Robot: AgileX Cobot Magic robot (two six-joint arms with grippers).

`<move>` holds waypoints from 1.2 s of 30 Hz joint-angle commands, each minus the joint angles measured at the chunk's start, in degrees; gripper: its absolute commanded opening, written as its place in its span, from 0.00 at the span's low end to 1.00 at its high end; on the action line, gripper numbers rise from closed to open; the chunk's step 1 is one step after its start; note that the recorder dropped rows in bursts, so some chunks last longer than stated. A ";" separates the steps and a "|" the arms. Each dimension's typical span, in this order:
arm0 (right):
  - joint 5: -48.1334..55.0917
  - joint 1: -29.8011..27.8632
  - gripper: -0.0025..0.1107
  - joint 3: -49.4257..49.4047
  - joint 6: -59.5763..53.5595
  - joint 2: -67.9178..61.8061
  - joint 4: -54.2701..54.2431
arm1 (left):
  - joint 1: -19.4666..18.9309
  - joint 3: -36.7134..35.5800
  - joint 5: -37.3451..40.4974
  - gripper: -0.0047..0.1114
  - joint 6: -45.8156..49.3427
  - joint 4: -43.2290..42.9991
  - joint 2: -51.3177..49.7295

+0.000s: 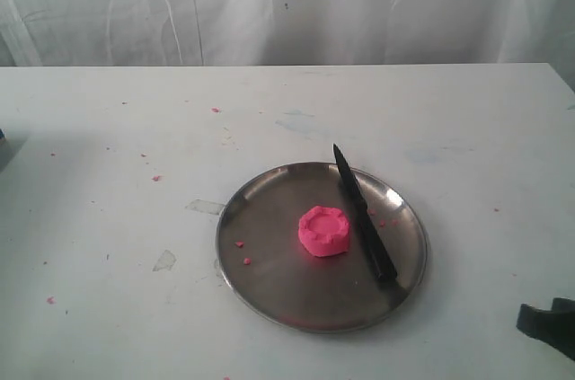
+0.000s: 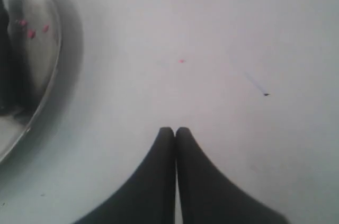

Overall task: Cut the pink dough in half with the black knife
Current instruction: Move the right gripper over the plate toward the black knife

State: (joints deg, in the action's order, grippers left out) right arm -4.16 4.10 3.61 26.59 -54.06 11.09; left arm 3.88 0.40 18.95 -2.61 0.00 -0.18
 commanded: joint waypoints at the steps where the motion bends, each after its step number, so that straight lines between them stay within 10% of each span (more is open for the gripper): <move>1: -1.80 5.01 0.02 2.88 -0.85 -2.49 1.88 | 0.17 -0.40 0.41 0.04 0.03 0.00 0.18; 19: 4.93 10.15 0.02 18.18 -5.79 -3.57 2.49 | 0.17 -0.40 0.41 0.04 0.03 0.00 0.18; 29: -10.29 10.15 0.02 23.80 -14.64 -2.39 7.20 | 0.17 -0.40 0.41 0.04 0.03 0.00 0.18; 36: 16.88 10.15 0.02 34.30 -14.35 -8.49 18.38 | 0.17 -0.40 0.41 0.04 0.03 0.00 0.18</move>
State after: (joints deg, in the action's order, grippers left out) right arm 1.77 14.26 34.30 12.42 -59.62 28.55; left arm 3.88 0.40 18.95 -2.61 0.00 -0.18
